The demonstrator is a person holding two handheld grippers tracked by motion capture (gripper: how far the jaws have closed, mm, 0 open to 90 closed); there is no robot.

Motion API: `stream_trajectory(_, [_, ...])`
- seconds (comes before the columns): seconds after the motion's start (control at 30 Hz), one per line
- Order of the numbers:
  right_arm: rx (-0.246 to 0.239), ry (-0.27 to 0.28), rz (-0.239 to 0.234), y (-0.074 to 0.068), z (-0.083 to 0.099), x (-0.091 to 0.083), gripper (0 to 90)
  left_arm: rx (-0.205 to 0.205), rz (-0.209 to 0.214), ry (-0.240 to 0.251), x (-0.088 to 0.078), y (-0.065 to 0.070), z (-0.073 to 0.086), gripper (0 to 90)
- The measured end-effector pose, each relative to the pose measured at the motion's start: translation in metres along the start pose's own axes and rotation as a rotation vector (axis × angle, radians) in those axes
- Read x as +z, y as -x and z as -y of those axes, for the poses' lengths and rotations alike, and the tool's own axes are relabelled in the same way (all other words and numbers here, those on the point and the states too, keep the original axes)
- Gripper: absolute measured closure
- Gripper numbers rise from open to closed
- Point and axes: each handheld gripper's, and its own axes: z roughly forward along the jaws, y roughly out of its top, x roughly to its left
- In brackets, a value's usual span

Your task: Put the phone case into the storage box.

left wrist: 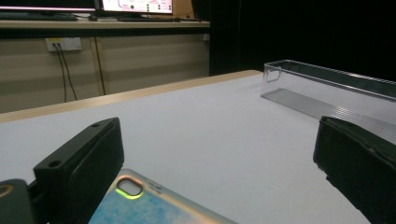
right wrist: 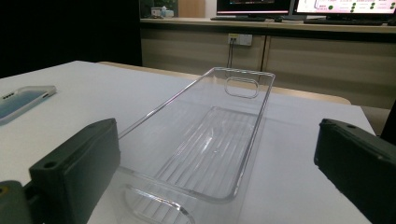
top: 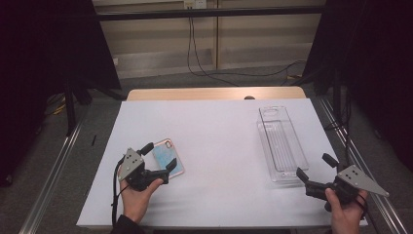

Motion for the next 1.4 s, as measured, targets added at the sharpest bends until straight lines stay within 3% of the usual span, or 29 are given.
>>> stream_trajectory(0.43, [0.002, 0.002, -0.005, 0.0, 0.0, 0.0, 0.8, 0.017, 0.006, -0.004, 0.021, 0.004, -0.004, 6.1])
stream_trajectory(0.63, [0.004, 0.002, -0.006, 0.0, 0.0, 0.0, 0.7, 0.021, -0.006, 0.003, 0.029, -0.002, -0.004, 7.9])
stream_trajectory(0.73, [0.002, 0.001, -0.004, 0.0, 0.0, 0.0, 0.7, 0.004, -0.012, 0.008, 0.034, -0.006, -0.007, 9.0])
stream_trajectory(0.83, [0.002, 0.001, -0.003, 0.001, 0.0, 0.0, 0.7, 0.0, -0.015, -0.014, 0.04, -0.007, -0.01, 10.2])
stream_trajectory(0.97, [0.002, 0.001, -0.013, 0.0, 0.0, 0.0, 0.7, 0.009, -0.008, -0.005, 0.043, -0.007, -0.011, 16.3])
stream_trajectory(1.03, [0.003, 0.002, -0.011, 0.001, 0.0, -0.001, 0.7, -0.012, 0.0, 0.008, 0.041, -0.007, -0.01, 24.6])
stream_trajectory(1.07, [0.005, 0.003, -0.008, 0.001, 0.0, -0.001, 0.7, 0.002, -0.009, 0.01, 0.039, -0.008, -0.011, 27.1])
stream_trajectory(1.23, [0.006, 0.001, -0.007, 0.001, 0.0, 0.0, 0.7, -0.005, 0.008, 0.019, 0.037, -0.008, -0.012, 46.9])
stream_trajectory(1.27, [0.005, 0.0, -0.008, 0.0, 0.0, 0.0, 0.7, -0.002, 0.018, 0.021, 0.037, -0.008, -0.012, 46.9])
stream_trajectory(1.3, [0.005, 0.0, -0.009, 0.0, 0.0, 0.0, 0.7, 0.01, 0.009, 0.018, 0.037, -0.008, -0.012, 55.6])
stream_trajectory(1.33, [0.005, 0.0, -0.008, 0.0, 0.0, 0.0, 0.7, 0.023, -0.005, 0.019, 0.037, -0.009, -0.011, 55.8])
stream_trajectory(1.37, [0.007, 0.0, -0.008, 0.001, 0.001, 0.0, 0.7, -0.001, 0.019, 0.024, 0.038, -0.01, -0.011, 56.9])
stream_trajectory(1.4, [0.008, 0.0, -0.007, 0.001, 0.001, -0.001, 0.7, 0.008, 0.016, 0.021, 0.038, -0.01, -0.011, 60.2])
